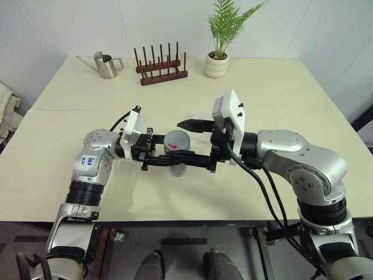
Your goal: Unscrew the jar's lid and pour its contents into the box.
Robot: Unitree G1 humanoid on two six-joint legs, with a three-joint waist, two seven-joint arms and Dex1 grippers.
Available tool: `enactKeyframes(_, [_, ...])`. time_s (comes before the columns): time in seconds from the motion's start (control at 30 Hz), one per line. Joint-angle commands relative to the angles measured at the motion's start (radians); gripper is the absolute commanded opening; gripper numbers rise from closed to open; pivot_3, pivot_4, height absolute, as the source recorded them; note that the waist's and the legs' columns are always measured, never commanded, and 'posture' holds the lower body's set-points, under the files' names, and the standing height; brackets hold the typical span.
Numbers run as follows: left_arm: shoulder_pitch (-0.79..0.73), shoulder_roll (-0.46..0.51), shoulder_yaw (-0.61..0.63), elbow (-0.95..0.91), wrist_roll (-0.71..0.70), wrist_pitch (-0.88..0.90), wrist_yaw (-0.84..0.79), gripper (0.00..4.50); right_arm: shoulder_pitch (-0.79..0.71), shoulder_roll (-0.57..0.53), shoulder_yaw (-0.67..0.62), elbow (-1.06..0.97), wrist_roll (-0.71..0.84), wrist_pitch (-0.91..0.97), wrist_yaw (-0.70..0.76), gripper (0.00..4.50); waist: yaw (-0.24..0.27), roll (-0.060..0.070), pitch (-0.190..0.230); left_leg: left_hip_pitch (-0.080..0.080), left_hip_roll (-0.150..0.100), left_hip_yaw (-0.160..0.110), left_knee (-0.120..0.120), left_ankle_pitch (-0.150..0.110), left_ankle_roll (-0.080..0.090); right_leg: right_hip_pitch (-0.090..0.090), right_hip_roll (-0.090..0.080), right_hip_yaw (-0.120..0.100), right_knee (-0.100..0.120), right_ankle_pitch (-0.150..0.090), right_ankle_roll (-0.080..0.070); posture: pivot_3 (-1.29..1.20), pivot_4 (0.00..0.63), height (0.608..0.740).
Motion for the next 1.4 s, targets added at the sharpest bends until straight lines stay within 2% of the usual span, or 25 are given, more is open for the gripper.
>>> enactKeyframes(0.03, [-0.009,-0.001,0.003,-0.027,-0.002,-0.013,0.001,2.00,-0.021,0.011,0.008,-0.020,-0.013,-0.025,0.004,4.22,0.000,0.000,0.000,0.000,0.000,0.000,0.000,0.000,0.000,0.000,0.000,0.000,0.000,0.000,0.000,0.00,0.150,0.740])
enactKeyframes(0.67, [-0.007,-0.002,0.004,-0.030,-0.002,-0.014,0.004,2.00,-0.029,0.018,0.021,-0.001,-0.036,-0.043,0.017,4.22,0.000,0.000,0.000,0.000,0.000,0.000,0.000,0.000,0.000,0.000,0.000,0.000,0.000,0.000,0.000,0.00,0.150,0.740])
enactKeyframes(0.8, [-0.009,-0.003,0.005,-0.027,-0.002,-0.015,0.005,2.00,-0.029,0.018,0.022,0.000,-0.035,-0.043,0.018,3.34,0.000,0.000,0.000,0.000,0.000,0.000,0.000,0.000,0.000,0.000,0.000,0.000,0.000,0.000,0.000,0.00,0.150,0.740])
enactKeyframes(1.23, [-0.012,-0.004,0.004,-0.022,0.000,-0.016,0.004,2.00,-0.026,0.009,0.028,0.000,-0.048,-0.044,0.028,3.34,0.000,0.000,0.000,0.000,0.000,0.000,0.000,0.000,0.000,0.000,0.000,0.000,0.000,0.000,0.000,0.00,0.150,0.740])
enactKeyframes(1.33, [-0.013,-0.004,0.005,-0.019,0.001,-0.018,0.004,2.00,-0.027,0.012,0.027,0.002,-0.052,-0.044,0.031,2.77,0.000,0.000,0.000,0.000,0.000,0.000,0.000,0.000,0.000,0.000,0.000,0.000,0.000,0.000,0.000,0.00,0.150,0.740])
enactKeyframes(1.4, [-0.013,-0.004,0.004,-0.018,0.001,-0.017,0.003,2.00,-0.029,0.014,0.025,0.002,-0.053,-0.044,0.033,2.77,0.000,0.000,0.000,0.000,0.000,0.000,0.000,0.000,0.000,0.000,0.000,0.000,0.000,0.000,0.000,0.00,0.150,0.740])
